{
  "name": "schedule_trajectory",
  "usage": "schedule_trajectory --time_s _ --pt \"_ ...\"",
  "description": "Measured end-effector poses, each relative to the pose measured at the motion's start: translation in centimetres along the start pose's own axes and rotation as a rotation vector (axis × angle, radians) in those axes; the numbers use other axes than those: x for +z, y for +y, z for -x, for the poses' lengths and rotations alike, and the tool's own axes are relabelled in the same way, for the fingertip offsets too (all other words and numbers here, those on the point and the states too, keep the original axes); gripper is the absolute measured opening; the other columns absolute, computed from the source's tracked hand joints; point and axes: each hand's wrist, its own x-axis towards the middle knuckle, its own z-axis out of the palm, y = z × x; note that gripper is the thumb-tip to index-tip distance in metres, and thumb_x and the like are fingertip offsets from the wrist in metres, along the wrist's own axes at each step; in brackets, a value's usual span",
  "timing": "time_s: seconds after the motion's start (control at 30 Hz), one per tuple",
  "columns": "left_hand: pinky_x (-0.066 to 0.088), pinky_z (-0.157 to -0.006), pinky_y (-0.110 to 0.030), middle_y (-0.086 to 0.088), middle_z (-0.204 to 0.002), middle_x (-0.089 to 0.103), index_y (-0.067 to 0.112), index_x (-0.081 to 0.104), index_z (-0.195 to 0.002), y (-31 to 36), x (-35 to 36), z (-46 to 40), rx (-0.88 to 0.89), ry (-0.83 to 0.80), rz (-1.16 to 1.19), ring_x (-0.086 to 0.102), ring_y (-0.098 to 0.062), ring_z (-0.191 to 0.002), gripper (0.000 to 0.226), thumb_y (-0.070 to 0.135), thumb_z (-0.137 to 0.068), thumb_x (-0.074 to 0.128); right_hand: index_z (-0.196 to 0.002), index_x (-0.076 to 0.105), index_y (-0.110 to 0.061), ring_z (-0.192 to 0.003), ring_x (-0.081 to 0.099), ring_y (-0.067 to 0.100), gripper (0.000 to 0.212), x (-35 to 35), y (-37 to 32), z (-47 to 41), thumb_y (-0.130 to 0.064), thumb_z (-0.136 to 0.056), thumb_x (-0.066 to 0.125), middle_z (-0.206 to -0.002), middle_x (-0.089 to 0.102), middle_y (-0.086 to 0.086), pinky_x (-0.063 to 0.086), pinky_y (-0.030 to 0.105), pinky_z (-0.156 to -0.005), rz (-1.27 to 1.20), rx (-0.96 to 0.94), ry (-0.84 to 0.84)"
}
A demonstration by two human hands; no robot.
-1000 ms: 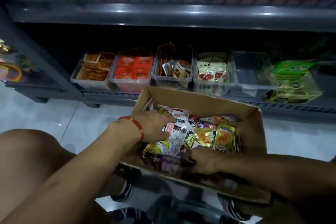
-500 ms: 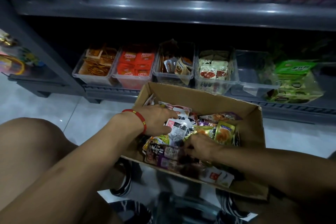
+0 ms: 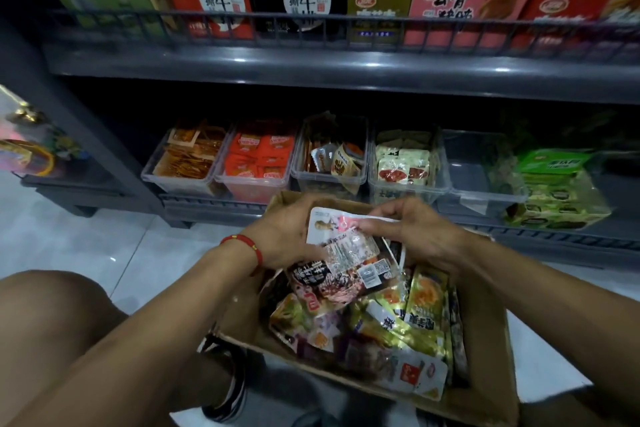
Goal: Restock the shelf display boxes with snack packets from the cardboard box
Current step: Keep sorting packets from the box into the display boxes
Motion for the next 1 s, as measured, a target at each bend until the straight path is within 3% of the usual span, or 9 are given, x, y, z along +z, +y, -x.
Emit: schedule_trajectory --time_s 0.07,0.17,0.27,0.37,0.47,0.57,0.67,0.87,1.0 --pt "0.060 -0.083 -0.044 -0.006 -0.089 0.073 0.024 0.040 -0.146 0.4 -1.3 -0.2 -0.022 0.033 0.115 0.071 -0.020 -0.087 0.071 0.034 -0.087 0.079 -0.097 0.077 -0.005 -0.086 0.074 0.015 0.024 -0.8 -0.5 0.3 -0.027 -0.091 0.072 -0.092 0.078 0.006 0.054 0.030 -0.078 -0.092 -0.041 0.057" --pt "0.058 -0.074 -0.038 -0.016 -0.089 0.073 0.022 0.072 -0.099 0.5 -3.3 0.3 0.012 0.095 0.072 0.069 -0.023 -0.077 0.010 0.031 -0.095 0.070 -0.095 0.075 -0.001 -0.096 0.073 0.015 0.026 -1.8 -1.4 0.9 -0.027 -0.087 0.072 -0.097 0.078 0.005 0.054 0.027 -0.086 -0.198 -0.111 0.157" --pt "0.048 -0.065 -0.037 -0.009 -0.078 0.064 0.014 0.061 -0.073 -0.4 -4.4 1.1 -0.080 0.208 0.176 0.058 -0.024 -0.069 0.027 0.020 -0.099 0.064 -0.088 0.075 -0.008 -0.084 0.074 0.018 0.022 -2.6 -2.5 1.6 -0.030 -0.087 0.074 -0.089 0.078 0.004 0.056 0.030 -0.071 -0.233 -0.212 0.400" --pt "0.045 -0.068 -0.034 -0.010 -0.077 0.064 0.009 0.056 -0.078 0.5 -3.7 1.5 -0.202 0.319 0.582 0.059 -0.023 -0.075 0.022 0.009 -0.100 0.057 -0.098 0.076 -0.019 -0.088 0.072 0.006 0.013 -2.4 -3.4 2.8 -0.030 -0.093 0.071 -0.096 0.077 -0.007 0.057 0.023 -0.073 0.108 -0.542 0.603" --pt "0.058 -0.091 -0.050 -0.020 -0.109 0.075 0.001 0.065 -0.116 3.7 -2.2 1.3 -0.161 0.224 1.145 0.071 -0.038 -0.103 0.020 0.009 -0.103 0.051 -0.112 0.075 -0.023 -0.109 0.059 -0.006 0.023 0.2 -3.1 3.4 -0.028 -0.092 0.067 -0.119 0.070 -0.011 0.047 0.007 -0.096 0.635 -0.800 0.592" --pt "0.054 -0.091 -0.050 -0.022 -0.130 0.067 0.004 0.062 -0.134 5.5 -1.7 1.0 -0.080 0.119 1.456 0.065 -0.039 -0.112 0.042 0.029 -0.104 0.046 -0.134 0.063 -0.027 -0.130 0.047 0.003 0.039 2.5 -2.0 3.0 -0.041 -0.097 0.059 -0.143 0.056 -0.007 0.044 0.027 -0.110 0.943 -0.783 0.493" --pt "0.051 -0.088 -0.047 -0.024 -0.136 0.062 0.003 0.059 -0.139 5.9 -2.2 0.9 -0.050 0.044 1.650 0.062 -0.034 -0.106 0.056 0.026 -0.093 0.036 -0.140 0.057 -0.029 -0.134 0.041 0.009 0.040 2.9 -2.4 3.2 -0.042 -0.103 0.050 -0.151 0.043 -0.007 0.043 0.033 -0.107 0.935 -0.781 0.531" --pt "0.050 -0.097 -0.057 -0.023 -0.121 0.071 0.001 0.069 -0.120 7.3 -2.0 1.7 0.130 0.092 1.526 0.066 -0.042 -0.109 0.048 -0.001 -0.076 0.049 -0.140 0.060 -0.031 -0.121 0.044 0.001 0.045 3.0 -4.9 3.4 -0.027 -0.095 0.050 -0.149 0.040 -0.001 0.036 -0.001 -0.096 0.777 -0.804 0.539" --pt "0.051 -0.103 -0.054 -0.008 -0.118 0.075 0.018 0.061 -0.130 7.8 -1.9 1.7 0.059 0.389 1.215 0.071 -0.028 -0.112 0.060 -0.018 -0.081 0.066 -0.137 0.055 -0.045 -0.110 0.054 -0.006 0.070 2.1 -6.3 3.4 0.000 -0.087 0.074 -0.142 0.042 -0.013 0.052 0.013 -0.094 0.469 -0.769 0.586"
